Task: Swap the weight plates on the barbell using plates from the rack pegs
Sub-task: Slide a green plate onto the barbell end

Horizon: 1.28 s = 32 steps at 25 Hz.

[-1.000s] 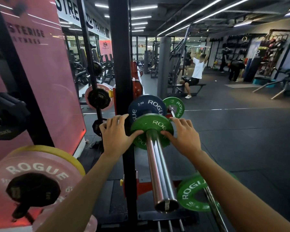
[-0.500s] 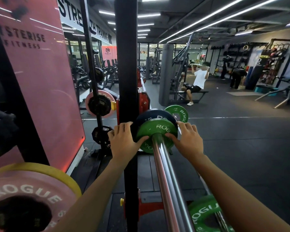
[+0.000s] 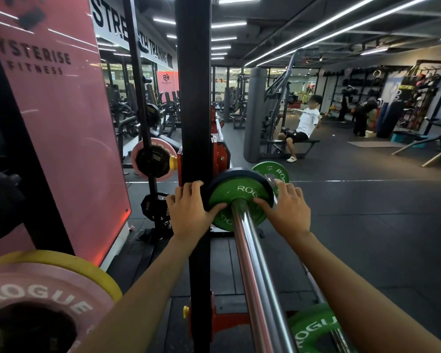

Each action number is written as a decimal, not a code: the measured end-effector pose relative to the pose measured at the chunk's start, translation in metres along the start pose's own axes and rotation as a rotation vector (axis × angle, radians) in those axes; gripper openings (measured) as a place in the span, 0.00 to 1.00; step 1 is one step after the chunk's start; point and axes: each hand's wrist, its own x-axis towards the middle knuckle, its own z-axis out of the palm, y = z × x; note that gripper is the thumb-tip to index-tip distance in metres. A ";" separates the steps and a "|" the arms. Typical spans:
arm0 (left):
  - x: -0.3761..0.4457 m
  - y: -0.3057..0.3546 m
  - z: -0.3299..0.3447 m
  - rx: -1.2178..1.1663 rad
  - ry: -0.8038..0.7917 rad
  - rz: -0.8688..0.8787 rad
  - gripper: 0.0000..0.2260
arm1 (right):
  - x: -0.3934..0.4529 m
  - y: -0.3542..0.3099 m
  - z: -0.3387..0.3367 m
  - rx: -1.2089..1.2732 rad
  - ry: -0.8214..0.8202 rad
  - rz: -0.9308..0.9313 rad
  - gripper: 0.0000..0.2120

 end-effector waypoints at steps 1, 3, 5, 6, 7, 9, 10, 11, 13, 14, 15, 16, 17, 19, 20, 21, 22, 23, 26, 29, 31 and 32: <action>-0.004 0.002 -0.003 0.003 -0.002 -0.018 0.37 | -0.004 0.000 -0.002 0.012 -0.001 0.005 0.35; -0.014 0.004 -0.010 0.002 -0.001 -0.032 0.36 | -0.013 0.000 -0.009 0.017 -0.014 -0.008 0.34; -0.024 0.005 -0.020 -0.005 0.001 -0.022 0.35 | -0.024 0.000 -0.018 0.012 -0.034 -0.030 0.32; -0.029 0.007 -0.027 -0.011 0.007 -0.013 0.34 | -0.031 0.000 -0.025 0.009 -0.039 -0.040 0.31; -0.033 0.009 -0.034 -0.016 0.016 -0.006 0.33 | -0.037 -0.001 -0.031 0.006 -0.041 -0.048 0.30; -0.043 0.017 -0.051 -0.018 0.028 0.009 0.30 | -0.051 -0.003 -0.046 0.005 -0.042 -0.056 0.27; -0.049 0.021 -0.060 -0.015 0.029 0.017 0.29 | -0.060 -0.005 -0.054 0.009 -0.041 -0.062 0.26; -0.056 0.024 -0.069 -0.014 0.027 0.022 0.28 | -0.068 -0.006 -0.062 0.015 -0.038 -0.069 0.25; -0.070 0.031 -0.089 -0.014 0.015 0.020 0.27 | -0.087 -0.009 -0.078 0.028 -0.035 -0.083 0.24; -0.079 0.035 -0.101 -0.014 0.003 0.018 0.27 | -0.098 -0.011 -0.089 0.031 -0.036 -0.091 0.24; -0.088 0.040 -0.113 -0.016 -0.008 0.013 0.27 | -0.109 -0.011 -0.099 0.030 -0.037 -0.097 0.23; -0.098 0.045 -0.126 -0.016 -0.017 0.006 0.26 | -0.120 -0.012 -0.110 0.027 -0.037 -0.101 0.23; -0.109 0.049 -0.139 -0.011 -0.024 0.001 0.25 | -0.132 -0.013 -0.121 0.029 -0.035 -0.103 0.23; -0.130 0.058 -0.163 0.006 -0.032 -0.002 0.24 | -0.154 -0.016 -0.142 0.032 -0.025 -0.112 0.23; -0.141 0.062 -0.174 0.010 -0.031 -0.004 0.24 | -0.164 -0.018 -0.152 0.028 -0.022 -0.121 0.24; -0.154 0.066 -0.186 0.012 -0.029 -0.003 0.24 | -0.176 -0.020 -0.162 0.027 -0.021 -0.130 0.24; -0.167 0.069 -0.199 0.011 -0.028 -0.001 0.24 | -0.188 -0.022 -0.172 0.027 -0.024 -0.139 0.24; -0.181 0.072 -0.212 0.010 -0.030 0.001 0.24 | -0.201 -0.024 -0.182 0.030 -0.030 -0.147 0.24; -0.217 0.080 -0.246 0.009 -0.030 -0.001 0.22 | -0.239 -0.033 -0.206 0.047 -0.022 -0.183 0.24; -0.235 0.085 -0.272 0.007 -0.053 -0.013 0.22 | -0.267 -0.046 -0.221 0.066 -0.026 -0.183 0.24; -0.241 0.082 -0.291 0.015 -0.039 -0.008 0.23 | -0.279 -0.060 -0.232 0.072 -0.016 -0.205 0.24; -0.244 0.079 -0.300 0.016 -0.026 -0.009 0.23 | -0.284 -0.067 -0.238 0.072 -0.009 -0.227 0.24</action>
